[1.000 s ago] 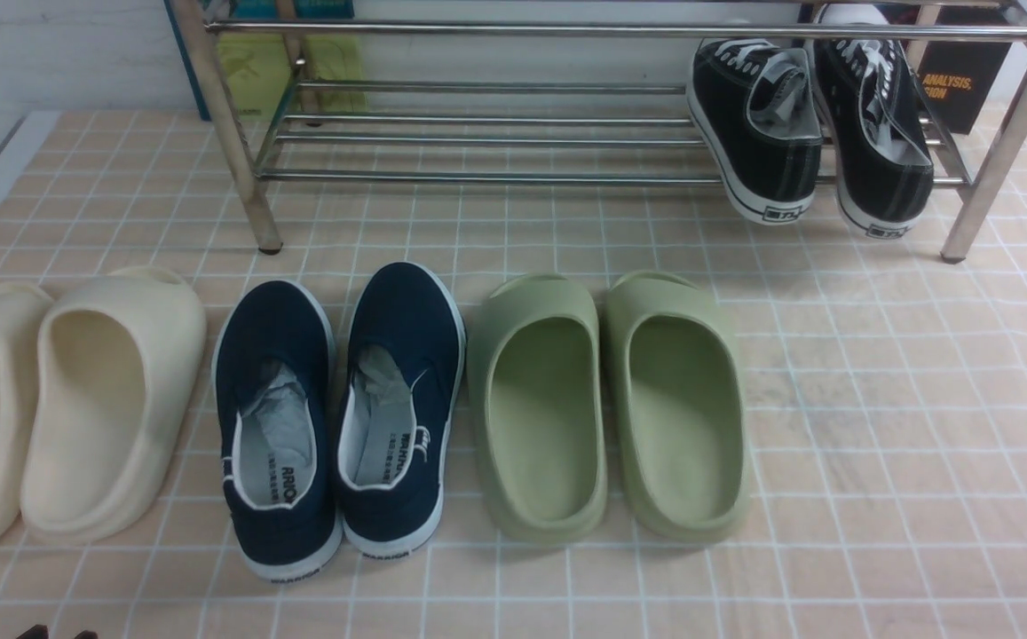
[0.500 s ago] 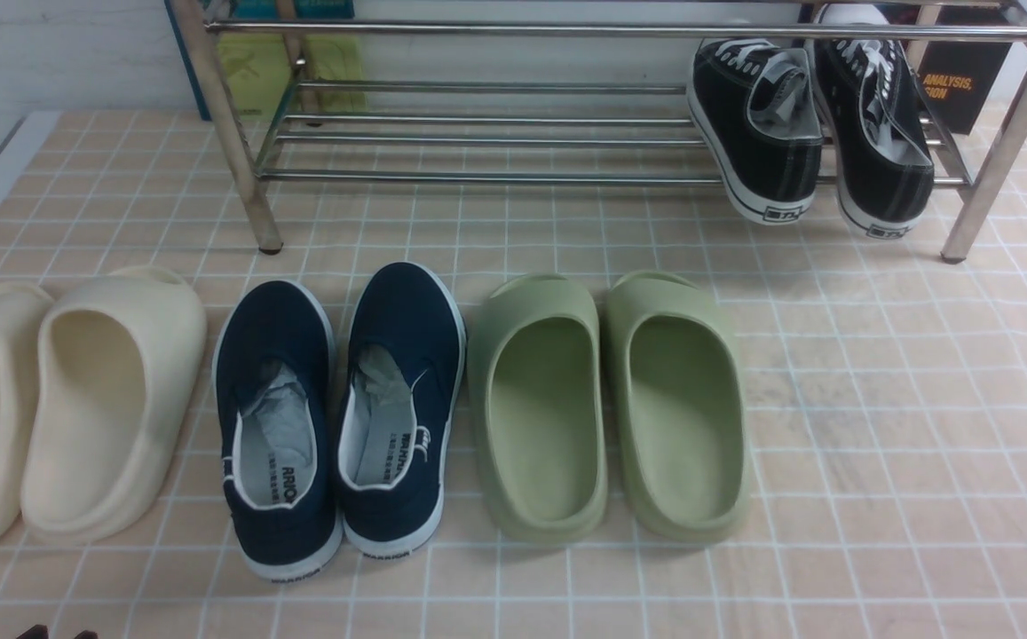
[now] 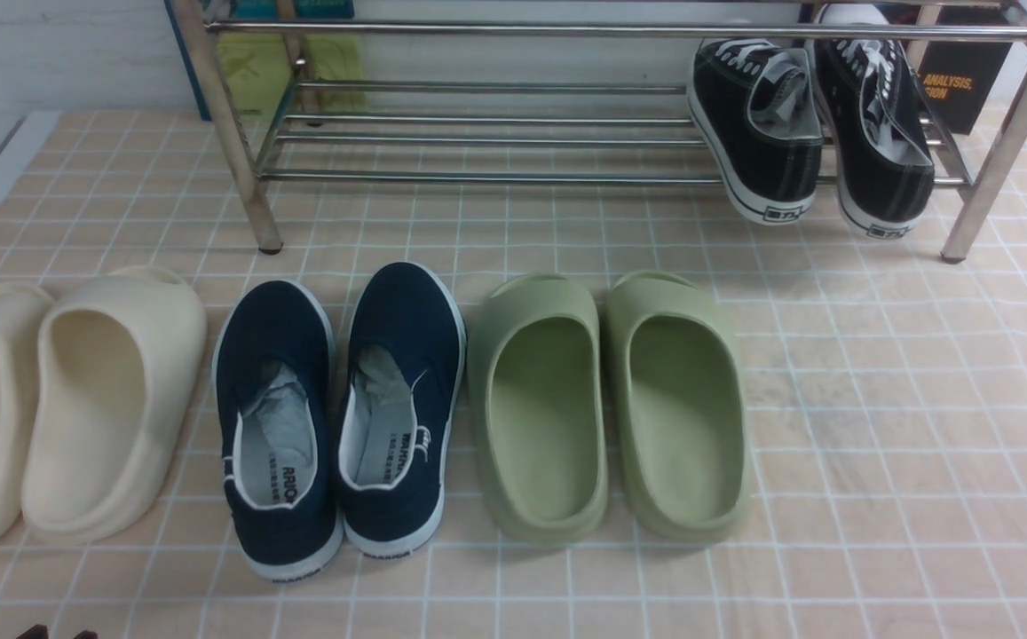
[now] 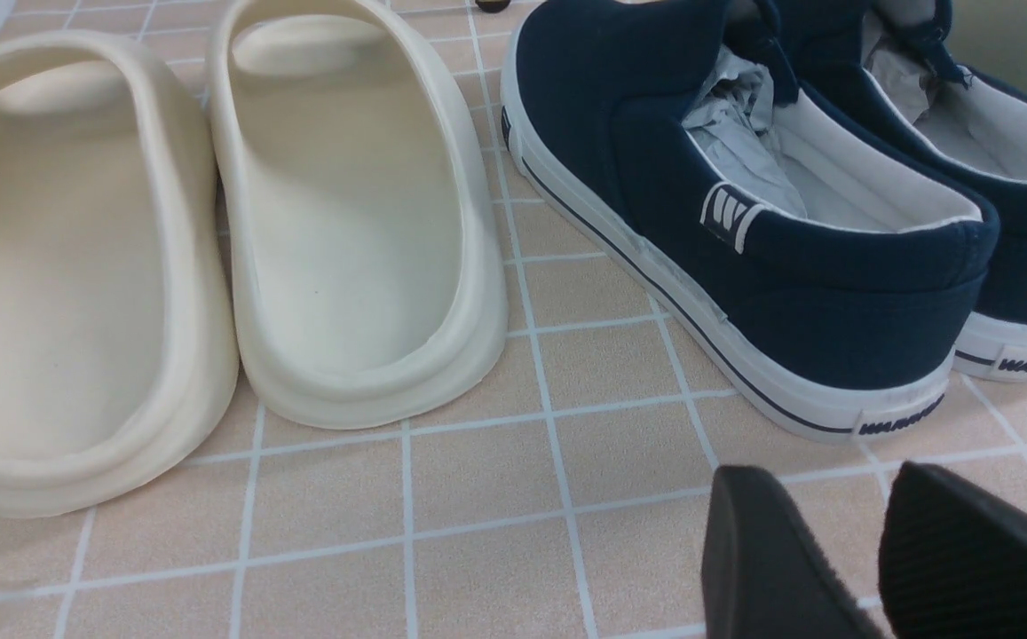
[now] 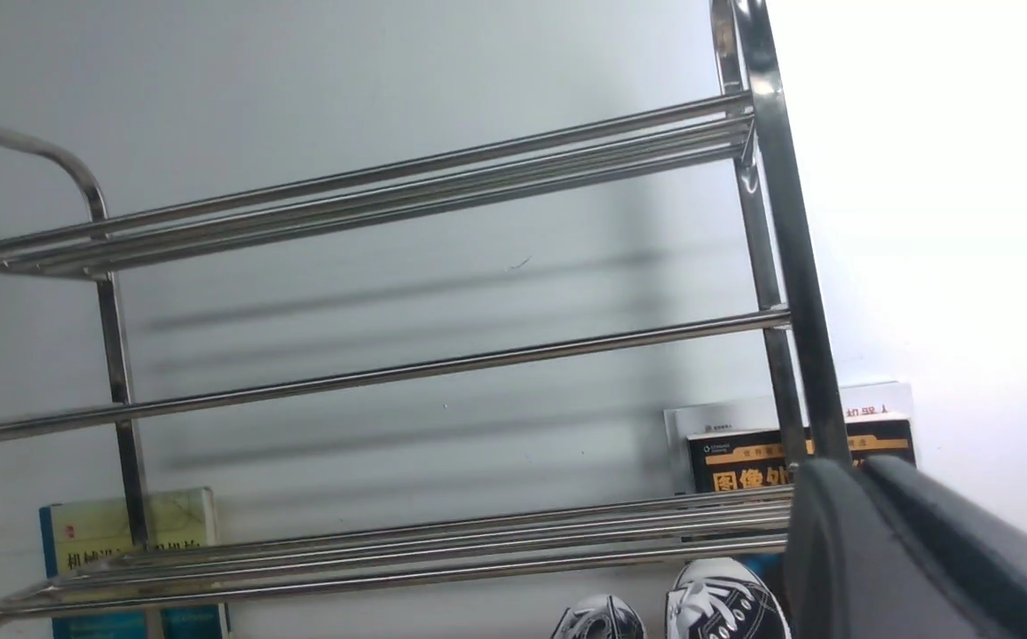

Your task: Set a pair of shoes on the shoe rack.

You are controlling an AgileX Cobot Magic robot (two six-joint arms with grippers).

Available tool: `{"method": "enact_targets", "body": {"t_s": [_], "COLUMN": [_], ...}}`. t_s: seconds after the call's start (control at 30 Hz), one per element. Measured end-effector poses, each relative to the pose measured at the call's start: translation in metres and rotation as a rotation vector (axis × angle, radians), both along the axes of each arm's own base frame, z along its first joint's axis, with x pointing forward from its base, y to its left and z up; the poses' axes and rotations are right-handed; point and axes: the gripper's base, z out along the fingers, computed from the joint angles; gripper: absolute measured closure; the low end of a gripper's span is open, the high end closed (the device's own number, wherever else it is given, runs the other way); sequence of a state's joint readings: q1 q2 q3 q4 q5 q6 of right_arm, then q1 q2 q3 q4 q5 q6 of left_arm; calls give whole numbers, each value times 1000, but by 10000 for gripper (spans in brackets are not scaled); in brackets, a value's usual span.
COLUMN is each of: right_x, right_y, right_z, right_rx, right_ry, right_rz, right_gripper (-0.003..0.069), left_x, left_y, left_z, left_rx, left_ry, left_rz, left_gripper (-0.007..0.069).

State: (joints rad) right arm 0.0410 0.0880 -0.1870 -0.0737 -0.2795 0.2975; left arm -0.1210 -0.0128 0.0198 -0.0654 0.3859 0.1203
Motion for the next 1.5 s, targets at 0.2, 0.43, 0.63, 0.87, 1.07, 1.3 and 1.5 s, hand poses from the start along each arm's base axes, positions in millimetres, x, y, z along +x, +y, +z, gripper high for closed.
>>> {"method": "enact_targets", "body": {"t_s": [0.2, 0.43, 0.63, 0.87, 1.07, 1.3, 1.5], "right_x": [27, 36, 37, 45, 48, 47, 35], "right_y": [3, 6, 2, -4, -1, 5, 11], "right_z": [18, 18, 21, 20, 20, -21, -31], "right_rx": [-118, -213, -198, -220, -287, -296, -285], "right_ry": [133, 137, 249, 494, 395, 360, 230], "right_rz": [-27, -30, -54, -113, -104, -38, 12], "right_gripper": [629, 629, 629, 629, 625, 620, 619], "left_x": [0, 0, 0, 0, 0, 0, 0], "left_y": [0, 0, 0, 0, 0, 0, 0], "left_z": [0, 0, 0, 0, 0, 0, 0], "left_rx": [1, 1, 1, 1, 1, 1, 1], "left_ry": [0, 0, 0, 0, 0, 0, 0], "left_rz": [0, 0, 0, 0, 0, 0, 0], "left_gripper": [385, 385, 385, 385, 385, 385, 385]}}
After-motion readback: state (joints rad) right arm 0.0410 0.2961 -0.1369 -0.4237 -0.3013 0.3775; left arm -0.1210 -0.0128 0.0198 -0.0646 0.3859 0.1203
